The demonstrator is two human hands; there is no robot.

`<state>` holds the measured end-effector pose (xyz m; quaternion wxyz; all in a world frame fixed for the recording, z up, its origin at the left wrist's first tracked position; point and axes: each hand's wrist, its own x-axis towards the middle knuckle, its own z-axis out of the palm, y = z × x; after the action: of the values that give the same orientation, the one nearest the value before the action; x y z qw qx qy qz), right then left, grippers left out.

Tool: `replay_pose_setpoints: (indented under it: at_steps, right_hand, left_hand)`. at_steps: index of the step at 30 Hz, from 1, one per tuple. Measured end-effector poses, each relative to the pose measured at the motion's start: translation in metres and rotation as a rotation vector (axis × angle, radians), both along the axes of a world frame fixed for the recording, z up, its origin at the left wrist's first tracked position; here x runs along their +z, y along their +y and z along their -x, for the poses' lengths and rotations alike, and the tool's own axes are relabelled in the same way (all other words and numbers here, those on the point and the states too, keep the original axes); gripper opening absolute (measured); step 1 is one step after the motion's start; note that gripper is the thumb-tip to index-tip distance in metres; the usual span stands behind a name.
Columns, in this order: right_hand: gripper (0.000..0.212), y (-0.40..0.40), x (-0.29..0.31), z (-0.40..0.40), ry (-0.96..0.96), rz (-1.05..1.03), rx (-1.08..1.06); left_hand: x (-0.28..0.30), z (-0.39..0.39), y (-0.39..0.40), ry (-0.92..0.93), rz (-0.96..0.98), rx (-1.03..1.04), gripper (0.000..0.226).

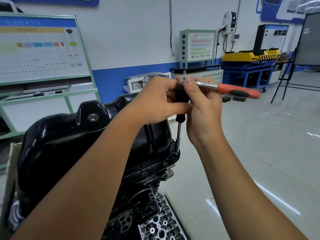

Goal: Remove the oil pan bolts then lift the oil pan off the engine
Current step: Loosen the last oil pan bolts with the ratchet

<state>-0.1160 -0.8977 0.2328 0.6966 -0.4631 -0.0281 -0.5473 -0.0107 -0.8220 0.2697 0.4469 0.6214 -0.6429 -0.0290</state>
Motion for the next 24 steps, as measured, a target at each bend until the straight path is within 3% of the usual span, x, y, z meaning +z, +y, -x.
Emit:
replay_pose_setpoints:
  at_steps: [4,6,9,14,21,24]
  right_hand:
    - [0.018,0.001,-0.002,-0.003,-0.013,0.076,-0.082]
    - [0.007,0.003,0.001,-0.004,-0.038,0.005,-0.010]
    - [0.026,-0.001,0.004,-0.005,-0.040,-0.132,0.115]
    - [0.029,-0.002,0.000,-0.003,-0.064,-0.072,0.054]
    - [0.018,0.000,0.003,-0.007,-0.052,-0.124,0.117]
    - [0.014,0.004,0.001,-0.006,-0.037,-0.032,-0.006]
  left_hand:
    - [0.001,0.005,-0.002,-0.054,0.052,0.015,0.042]
    - [0.002,0.002,-0.003,-0.016,0.009,0.009,0.032]
    - [0.003,-0.005,-0.002,-0.002,-0.066,-0.013,0.010]
    - [0.000,-0.001,-0.004,0.013,0.034,0.025,0.033]
    - [0.001,-0.006,-0.004,0.019,-0.018,-0.044,0.018]
    - [-0.001,-0.004,-0.004,-0.006,0.056,0.012,0.036]
